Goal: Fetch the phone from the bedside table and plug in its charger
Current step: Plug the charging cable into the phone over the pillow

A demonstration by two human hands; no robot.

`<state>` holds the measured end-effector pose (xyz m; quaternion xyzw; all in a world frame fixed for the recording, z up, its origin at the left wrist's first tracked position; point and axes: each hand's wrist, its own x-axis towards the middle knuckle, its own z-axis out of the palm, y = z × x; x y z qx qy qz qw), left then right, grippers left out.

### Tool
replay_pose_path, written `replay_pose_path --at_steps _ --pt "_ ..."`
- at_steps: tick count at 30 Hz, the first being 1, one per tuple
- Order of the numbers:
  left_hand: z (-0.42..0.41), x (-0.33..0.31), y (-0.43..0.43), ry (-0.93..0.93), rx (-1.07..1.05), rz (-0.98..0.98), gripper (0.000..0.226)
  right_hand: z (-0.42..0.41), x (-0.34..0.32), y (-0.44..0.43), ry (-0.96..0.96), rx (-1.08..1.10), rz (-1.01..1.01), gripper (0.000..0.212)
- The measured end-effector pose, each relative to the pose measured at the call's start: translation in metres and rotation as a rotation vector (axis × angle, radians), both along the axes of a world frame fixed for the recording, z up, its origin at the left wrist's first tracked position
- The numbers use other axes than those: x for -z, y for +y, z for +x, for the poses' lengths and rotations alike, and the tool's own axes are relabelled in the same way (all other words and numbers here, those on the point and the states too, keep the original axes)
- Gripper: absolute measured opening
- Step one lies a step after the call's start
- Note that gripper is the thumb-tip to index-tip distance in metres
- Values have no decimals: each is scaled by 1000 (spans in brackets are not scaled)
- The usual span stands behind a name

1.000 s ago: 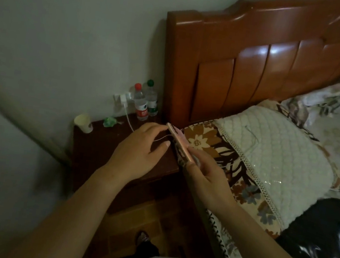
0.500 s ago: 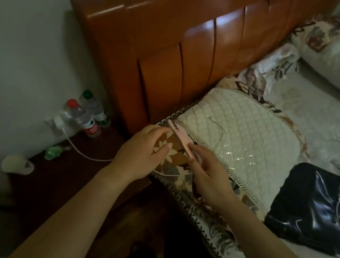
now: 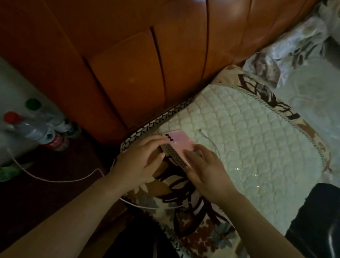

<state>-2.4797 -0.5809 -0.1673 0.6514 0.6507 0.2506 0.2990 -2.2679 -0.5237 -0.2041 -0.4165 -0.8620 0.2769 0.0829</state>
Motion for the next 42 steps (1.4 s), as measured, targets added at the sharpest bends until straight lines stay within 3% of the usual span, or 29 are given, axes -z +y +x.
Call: replay_pose_path --at_steps 7,11,18,27,31,35,42 --pt "1 49 25 76 89 -108 36 17 39 30 -56 -130 24 52" --pt "12 57 35 60 119 -101 35 31 33 44 144 145 53 48" --pt "29 64 54 50 185 -120 38 11 37 70 227 493 -88 34" --pt "26 82 54 148 182 -128 38 -3 59 79 79 537 -121 24" --pt "28 82 58 164 201 -123 39 4 55 74 135 547 -100 16" --pt "38 78 64 163 258 -137 43 33 43 54 170 571 -42 7" --pt "69 76 77 200 414 -138 55 68 44 12 66 538 -46 11"
